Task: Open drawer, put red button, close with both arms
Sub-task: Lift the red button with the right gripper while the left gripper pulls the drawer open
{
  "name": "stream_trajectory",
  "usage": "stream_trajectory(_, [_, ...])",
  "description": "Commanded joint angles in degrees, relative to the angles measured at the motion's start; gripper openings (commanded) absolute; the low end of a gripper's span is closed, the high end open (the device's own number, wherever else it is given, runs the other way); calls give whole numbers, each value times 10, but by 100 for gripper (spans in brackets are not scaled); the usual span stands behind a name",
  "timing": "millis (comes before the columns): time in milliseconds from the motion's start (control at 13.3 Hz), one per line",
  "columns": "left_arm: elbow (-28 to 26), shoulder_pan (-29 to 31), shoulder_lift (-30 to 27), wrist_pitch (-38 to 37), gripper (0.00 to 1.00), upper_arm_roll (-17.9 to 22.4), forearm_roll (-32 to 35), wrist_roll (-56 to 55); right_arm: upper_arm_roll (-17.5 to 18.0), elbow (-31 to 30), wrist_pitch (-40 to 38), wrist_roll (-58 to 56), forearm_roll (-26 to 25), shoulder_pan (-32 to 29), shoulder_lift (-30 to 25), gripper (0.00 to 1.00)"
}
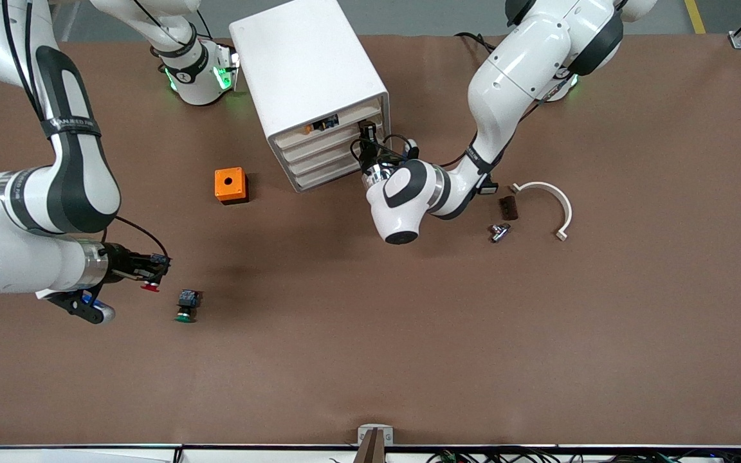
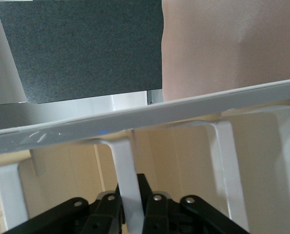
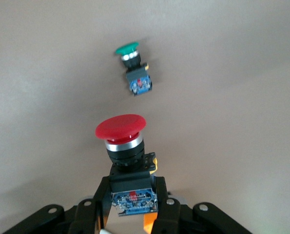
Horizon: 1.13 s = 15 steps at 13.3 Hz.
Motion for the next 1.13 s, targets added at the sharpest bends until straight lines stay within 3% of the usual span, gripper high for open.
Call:
stream_trajectory(0, [2,2,2,-7,6,0,-16,-2,-1,-8,-35,72,11,28,-35,11])
stream_trajectory(603, [5,42,8,0,8,6,-17,-2,-2,-9,-102,239,34,96,-80,12])
stream_trajectory(1054, [8,87,14,9,11,7,-42,-3,-2,-19,-102,370,60,171,-83,12])
